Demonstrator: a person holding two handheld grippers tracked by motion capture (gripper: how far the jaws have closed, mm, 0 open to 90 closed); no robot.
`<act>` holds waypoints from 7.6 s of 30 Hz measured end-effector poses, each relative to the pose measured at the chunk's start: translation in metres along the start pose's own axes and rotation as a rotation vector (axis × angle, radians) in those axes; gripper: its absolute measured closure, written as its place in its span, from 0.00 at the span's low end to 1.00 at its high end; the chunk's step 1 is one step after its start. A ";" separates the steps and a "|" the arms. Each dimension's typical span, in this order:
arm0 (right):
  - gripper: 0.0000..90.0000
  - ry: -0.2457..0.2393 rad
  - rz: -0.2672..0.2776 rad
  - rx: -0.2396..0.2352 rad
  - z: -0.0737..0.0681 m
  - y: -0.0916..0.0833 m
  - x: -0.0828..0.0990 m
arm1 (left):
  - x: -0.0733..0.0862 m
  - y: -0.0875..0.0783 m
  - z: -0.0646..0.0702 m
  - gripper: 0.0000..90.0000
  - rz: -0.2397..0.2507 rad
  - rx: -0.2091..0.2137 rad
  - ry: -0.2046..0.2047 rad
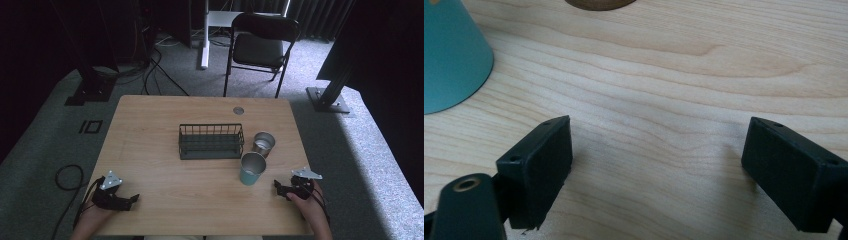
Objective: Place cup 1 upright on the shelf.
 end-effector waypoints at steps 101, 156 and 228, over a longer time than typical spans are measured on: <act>0.14 0.000 0.000 0.000 0.000 0.000 0.000 | -0.114 0.089 0.133 0.02 0.084 0.376 0.339; 0.14 0.000 0.001 -0.001 0.000 0.000 0.000 | -0.194 0.143 0.202 0.02 0.176 0.499 0.426; 0.14 0.000 0.001 -0.001 0.000 0.000 0.000 | -0.246 0.178 0.252 0.15 0.276 0.482 0.535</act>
Point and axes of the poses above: each handheld gripper's, and its own axes: y roughly forward along the jaws, x roughly out of its underside, z roughly to its right, the point moved 3 cm from there along y, roughly forward along the jaws, and after that the axes turned 6 degrees about x, right-handed, at the moved point
